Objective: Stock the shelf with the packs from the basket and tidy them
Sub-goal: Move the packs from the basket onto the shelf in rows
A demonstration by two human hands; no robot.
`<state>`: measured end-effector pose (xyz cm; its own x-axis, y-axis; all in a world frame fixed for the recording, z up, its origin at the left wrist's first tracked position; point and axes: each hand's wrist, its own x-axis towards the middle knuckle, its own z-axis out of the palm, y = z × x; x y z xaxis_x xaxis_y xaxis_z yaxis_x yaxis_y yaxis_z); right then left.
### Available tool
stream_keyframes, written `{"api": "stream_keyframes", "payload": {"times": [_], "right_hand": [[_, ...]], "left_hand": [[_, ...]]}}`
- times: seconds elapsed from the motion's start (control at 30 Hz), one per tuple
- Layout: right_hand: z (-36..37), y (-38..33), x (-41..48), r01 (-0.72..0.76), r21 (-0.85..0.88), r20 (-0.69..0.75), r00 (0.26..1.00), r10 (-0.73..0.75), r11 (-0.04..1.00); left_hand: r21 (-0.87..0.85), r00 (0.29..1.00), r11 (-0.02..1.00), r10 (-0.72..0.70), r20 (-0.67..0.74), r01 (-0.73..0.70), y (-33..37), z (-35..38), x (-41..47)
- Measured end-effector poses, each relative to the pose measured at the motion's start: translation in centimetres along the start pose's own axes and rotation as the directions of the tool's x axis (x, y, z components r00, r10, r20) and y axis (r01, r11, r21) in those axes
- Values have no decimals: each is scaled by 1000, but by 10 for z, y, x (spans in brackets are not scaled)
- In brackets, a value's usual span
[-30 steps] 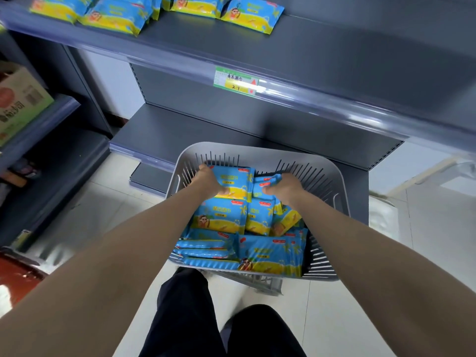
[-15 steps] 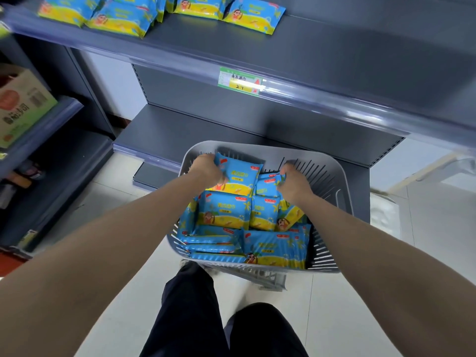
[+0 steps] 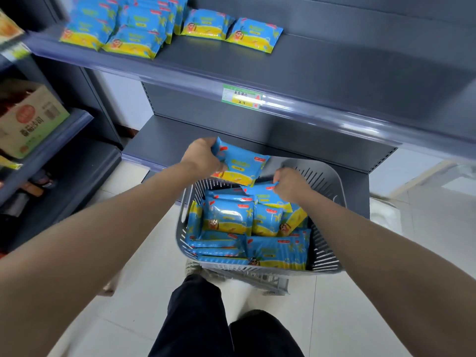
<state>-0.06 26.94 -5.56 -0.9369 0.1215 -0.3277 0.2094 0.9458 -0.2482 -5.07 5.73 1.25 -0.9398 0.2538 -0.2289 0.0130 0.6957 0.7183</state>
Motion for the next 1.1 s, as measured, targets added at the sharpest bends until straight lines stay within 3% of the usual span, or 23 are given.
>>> {"api": "stream_keyframes", "payload": {"times": [0.23,0.37,0.5,0.67,0.9,1.1], "right_hand": [[-125,-31,-18,96,60,-233,969,-79,994],[-205,-47,-13,113,219,-466,885,2,969],[-255,-65,24,151,343,-589,803,87,927],[-274,-93,89,121,411,-591,790,163,904],[-263,-112,174,45,573,-461,843,277,818],[-250,-116,210,32,678,-391,862,324,735]], "left_hand": [[-104,991,986,126,-42,-130,46,-60,18],[-194,974,958,187,-127,-210,74,-111,46],[-217,977,958,159,-142,-188,85,-152,89],[-98,982,984,134,-133,-148,82,-191,151],[-88,995,996,23,-98,-32,65,-221,246],[33,991,999,46,-122,-43,65,-221,293]]}}
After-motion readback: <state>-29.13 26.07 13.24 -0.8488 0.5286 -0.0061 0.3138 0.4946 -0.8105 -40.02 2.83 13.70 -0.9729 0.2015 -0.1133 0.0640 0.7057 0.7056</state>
